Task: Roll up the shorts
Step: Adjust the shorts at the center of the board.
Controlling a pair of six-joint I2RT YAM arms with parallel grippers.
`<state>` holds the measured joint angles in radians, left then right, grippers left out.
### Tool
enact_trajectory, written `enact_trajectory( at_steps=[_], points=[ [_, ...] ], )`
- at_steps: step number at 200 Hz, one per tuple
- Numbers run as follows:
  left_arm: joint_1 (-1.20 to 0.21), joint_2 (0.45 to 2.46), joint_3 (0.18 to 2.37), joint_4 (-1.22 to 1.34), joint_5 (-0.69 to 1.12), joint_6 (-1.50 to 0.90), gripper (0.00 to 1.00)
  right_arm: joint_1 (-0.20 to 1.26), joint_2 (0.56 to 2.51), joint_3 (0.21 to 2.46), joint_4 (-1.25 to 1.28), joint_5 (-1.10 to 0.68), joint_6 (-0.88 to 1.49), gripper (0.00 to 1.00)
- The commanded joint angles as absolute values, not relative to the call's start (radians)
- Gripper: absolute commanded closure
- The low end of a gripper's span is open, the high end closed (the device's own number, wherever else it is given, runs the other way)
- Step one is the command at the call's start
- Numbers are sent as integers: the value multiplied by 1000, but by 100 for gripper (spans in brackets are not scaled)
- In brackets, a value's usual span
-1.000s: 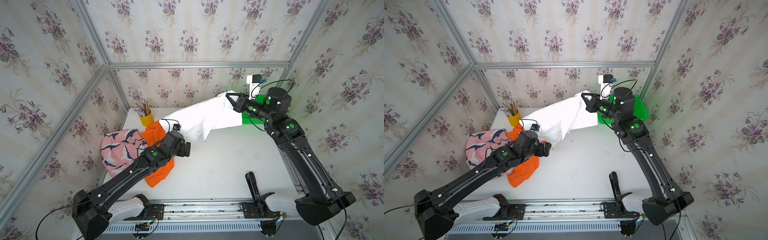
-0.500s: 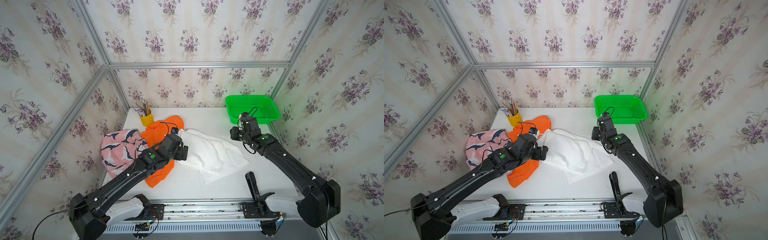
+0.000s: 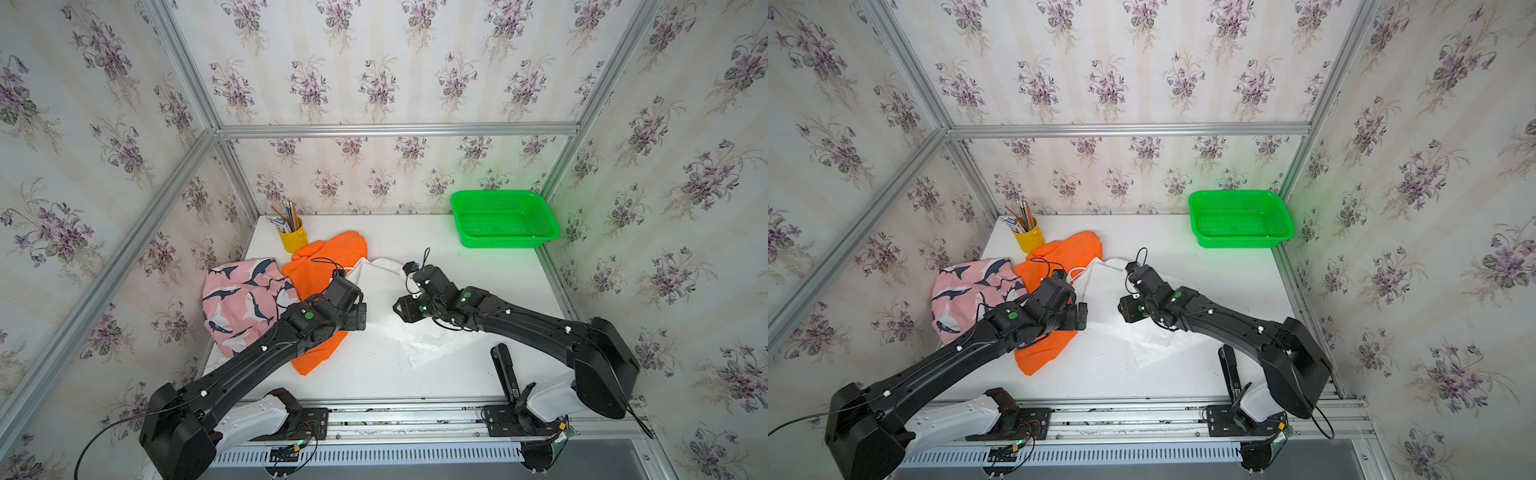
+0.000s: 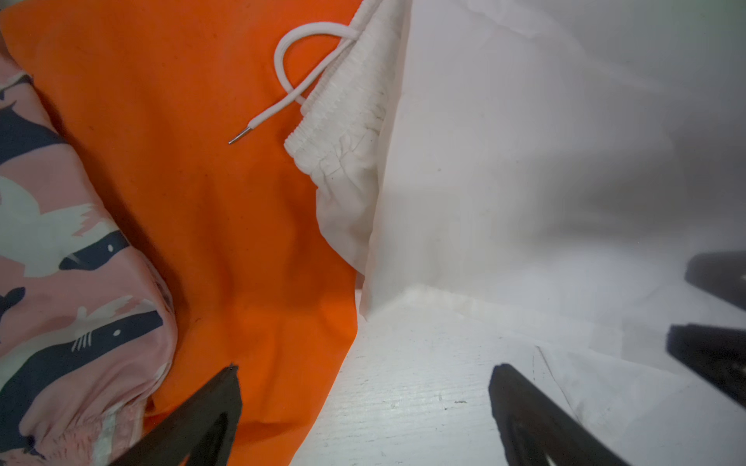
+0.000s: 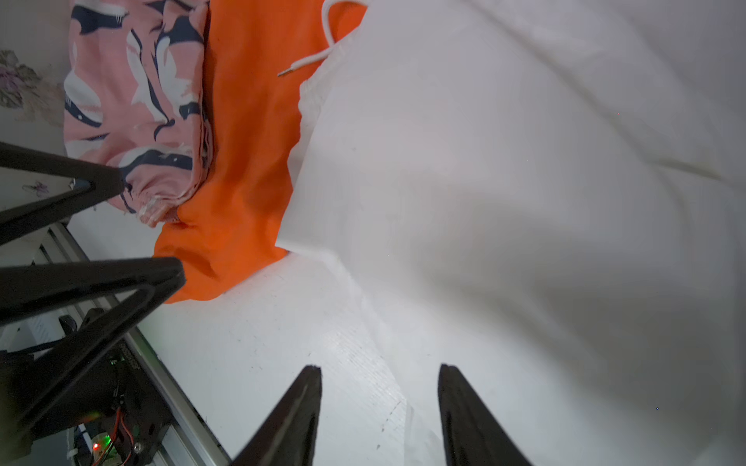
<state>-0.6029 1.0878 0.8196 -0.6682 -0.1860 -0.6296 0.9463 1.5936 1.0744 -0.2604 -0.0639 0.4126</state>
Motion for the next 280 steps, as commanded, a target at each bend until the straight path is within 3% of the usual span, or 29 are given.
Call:
enact_trajectory(
  at_steps=[1,29,60,105,125,137,160,231,256,280],
  points=[
    [-533,1020,770,-691,-138,-686,1,999,1687,1138,-259,14,424,47],
    [-382,898,679,-667,-24,-674,1,1060,1823,1260,-272,70,467,46],
    [-255,818,626,-675,103,-654,1,1106,1950,1388,-286,166,541,37],
    [-196,777,618,-682,168,-635,1,1144,2112,1555,-338,239,565,36],
    [-196,778,630,-692,179,-623,1,1145,2153,1569,-346,264,572,42],
    [-195,777,628,-690,179,-623,1,1146,2158,1561,-346,279,576,52],
    [-196,801,631,-675,195,-614,1,1146,2117,1542,-352,318,567,100],
    [-200,893,714,-679,233,-563,1,1120,1603,1277,-444,642,492,100],
    [-211,952,723,-640,256,-561,0,1062,1483,1193,-390,529,450,100],
    [-242,1037,752,-620,263,-572,0,1055,1527,1213,-389,412,452,100]
  ],
)
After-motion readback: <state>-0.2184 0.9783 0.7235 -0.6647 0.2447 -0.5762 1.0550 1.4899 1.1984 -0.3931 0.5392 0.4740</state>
